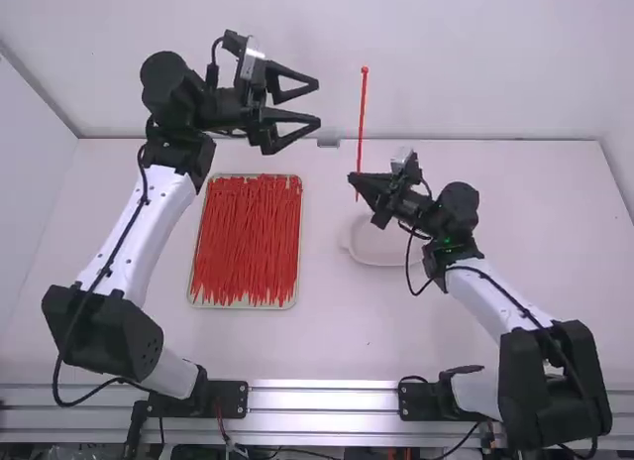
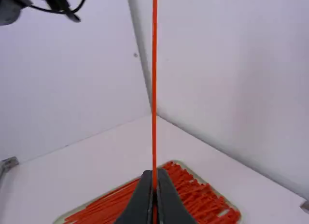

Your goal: Fasten the cable tie

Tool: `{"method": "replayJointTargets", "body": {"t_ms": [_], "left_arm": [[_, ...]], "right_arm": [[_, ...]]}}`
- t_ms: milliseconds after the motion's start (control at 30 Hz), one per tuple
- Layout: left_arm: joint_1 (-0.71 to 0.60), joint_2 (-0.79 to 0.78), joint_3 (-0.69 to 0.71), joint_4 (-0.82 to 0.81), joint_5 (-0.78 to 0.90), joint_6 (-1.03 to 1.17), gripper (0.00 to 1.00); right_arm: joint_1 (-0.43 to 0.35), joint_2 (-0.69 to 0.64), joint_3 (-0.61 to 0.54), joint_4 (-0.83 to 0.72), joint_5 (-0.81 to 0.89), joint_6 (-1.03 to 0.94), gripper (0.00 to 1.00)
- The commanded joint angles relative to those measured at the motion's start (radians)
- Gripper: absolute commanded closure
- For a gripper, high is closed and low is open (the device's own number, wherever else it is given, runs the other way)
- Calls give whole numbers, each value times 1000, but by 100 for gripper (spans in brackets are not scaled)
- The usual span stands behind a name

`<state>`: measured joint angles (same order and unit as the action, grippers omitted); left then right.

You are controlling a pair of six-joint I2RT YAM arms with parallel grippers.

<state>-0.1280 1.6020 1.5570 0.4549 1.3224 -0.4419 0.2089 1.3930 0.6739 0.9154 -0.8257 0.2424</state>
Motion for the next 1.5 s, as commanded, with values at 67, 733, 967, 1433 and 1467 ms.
{"method": "replayJointTargets", "body": {"t_ms": [67,733,967,1433,1467], "left_arm": [[-1,2,-2,-49,-59,59,1],[-3,2,-14,-264,-244,216,1],[-3,2,-19,-261,-261,215,1],[-9,2,-19,-255,-270,172,1],[-18,2,-19,-253,-269,169,1]], "right_arm": [[-21,0,33,-30,98,22,100],[108,-2,34,-259,802,10,100],[228,-2,107,-409,1080,-68,100],[459,-1,299,-663,1678,-200,100],[480,-1,304,-662,1738,-219,100]]}}
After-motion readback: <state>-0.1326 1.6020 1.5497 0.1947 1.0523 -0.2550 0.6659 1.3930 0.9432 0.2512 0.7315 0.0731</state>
